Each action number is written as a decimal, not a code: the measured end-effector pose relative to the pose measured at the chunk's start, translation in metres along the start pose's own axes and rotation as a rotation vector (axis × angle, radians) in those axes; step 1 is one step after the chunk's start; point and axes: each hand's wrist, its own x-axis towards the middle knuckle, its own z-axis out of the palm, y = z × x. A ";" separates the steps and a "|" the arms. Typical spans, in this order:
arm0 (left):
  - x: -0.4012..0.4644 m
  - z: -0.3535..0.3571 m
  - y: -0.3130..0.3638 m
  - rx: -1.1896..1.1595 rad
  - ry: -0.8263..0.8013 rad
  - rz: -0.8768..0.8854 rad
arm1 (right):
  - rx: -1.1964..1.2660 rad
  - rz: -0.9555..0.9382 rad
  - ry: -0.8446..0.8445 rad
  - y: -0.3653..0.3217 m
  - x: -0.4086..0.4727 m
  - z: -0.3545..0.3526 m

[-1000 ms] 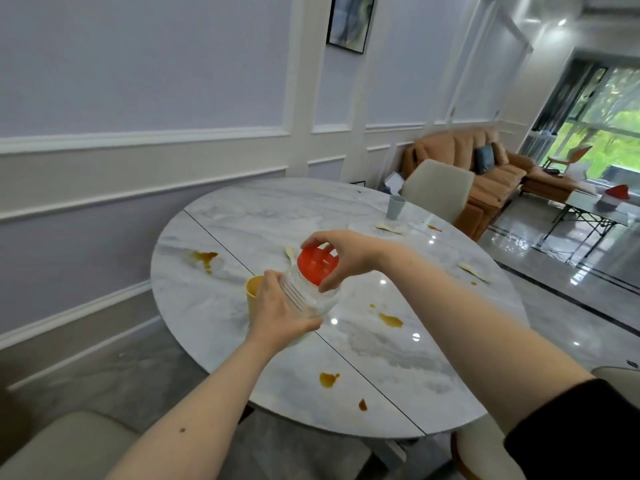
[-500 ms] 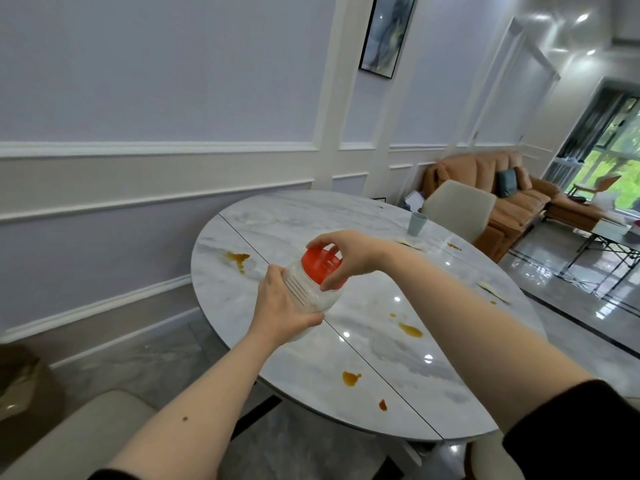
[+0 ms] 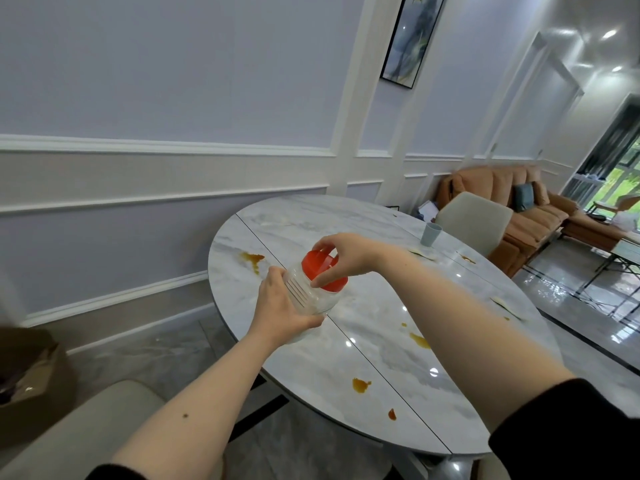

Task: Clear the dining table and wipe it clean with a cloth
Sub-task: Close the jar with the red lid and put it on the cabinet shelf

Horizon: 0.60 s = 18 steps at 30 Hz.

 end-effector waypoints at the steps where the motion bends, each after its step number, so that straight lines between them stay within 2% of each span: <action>1: 0.000 -0.002 -0.001 0.003 0.004 -0.007 | 0.009 0.012 0.006 -0.003 0.002 0.001; 7: 0.004 -0.018 -0.006 -0.020 -0.006 -0.038 | 0.058 0.045 0.162 -0.020 0.008 0.016; 12: 0.004 -0.036 -0.008 -0.112 0.040 -0.086 | 0.272 -0.169 0.100 -0.021 0.006 0.027; 18: 0.004 -0.059 -0.003 -0.115 0.138 -0.081 | 0.388 -0.253 0.308 -0.046 0.014 0.043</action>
